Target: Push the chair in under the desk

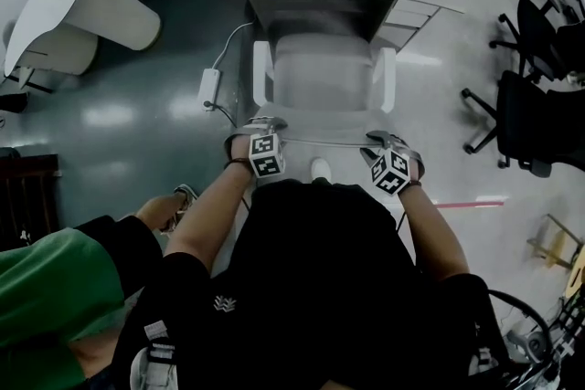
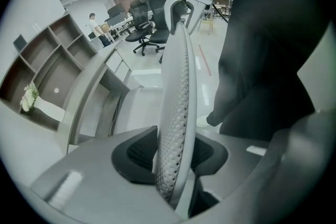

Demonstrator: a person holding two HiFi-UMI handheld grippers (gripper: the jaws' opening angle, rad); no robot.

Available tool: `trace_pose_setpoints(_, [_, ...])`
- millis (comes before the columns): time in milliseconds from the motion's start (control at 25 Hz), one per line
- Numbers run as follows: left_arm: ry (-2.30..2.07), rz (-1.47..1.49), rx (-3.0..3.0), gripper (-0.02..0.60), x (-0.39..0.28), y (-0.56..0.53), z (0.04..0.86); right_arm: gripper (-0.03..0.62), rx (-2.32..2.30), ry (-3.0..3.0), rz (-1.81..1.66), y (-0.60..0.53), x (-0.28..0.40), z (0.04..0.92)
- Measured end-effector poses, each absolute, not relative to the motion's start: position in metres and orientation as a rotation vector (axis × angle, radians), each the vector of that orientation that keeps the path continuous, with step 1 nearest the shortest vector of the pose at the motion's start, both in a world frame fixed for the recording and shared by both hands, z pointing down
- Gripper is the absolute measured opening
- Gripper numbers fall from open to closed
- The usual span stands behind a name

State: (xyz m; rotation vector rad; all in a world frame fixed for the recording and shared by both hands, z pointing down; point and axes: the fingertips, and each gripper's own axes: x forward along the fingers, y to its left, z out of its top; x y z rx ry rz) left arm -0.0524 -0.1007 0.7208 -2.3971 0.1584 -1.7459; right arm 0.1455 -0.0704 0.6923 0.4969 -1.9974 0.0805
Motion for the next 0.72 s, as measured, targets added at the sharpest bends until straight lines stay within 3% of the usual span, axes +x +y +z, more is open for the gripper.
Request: trace_pose_setpoints(720, [0.131, -1.75, -2.404, 0.137, -0.042, -0.208, 0.723, 0.146, 0.478, -1.995, 0.074, -0.179, 0.156, 0.694])
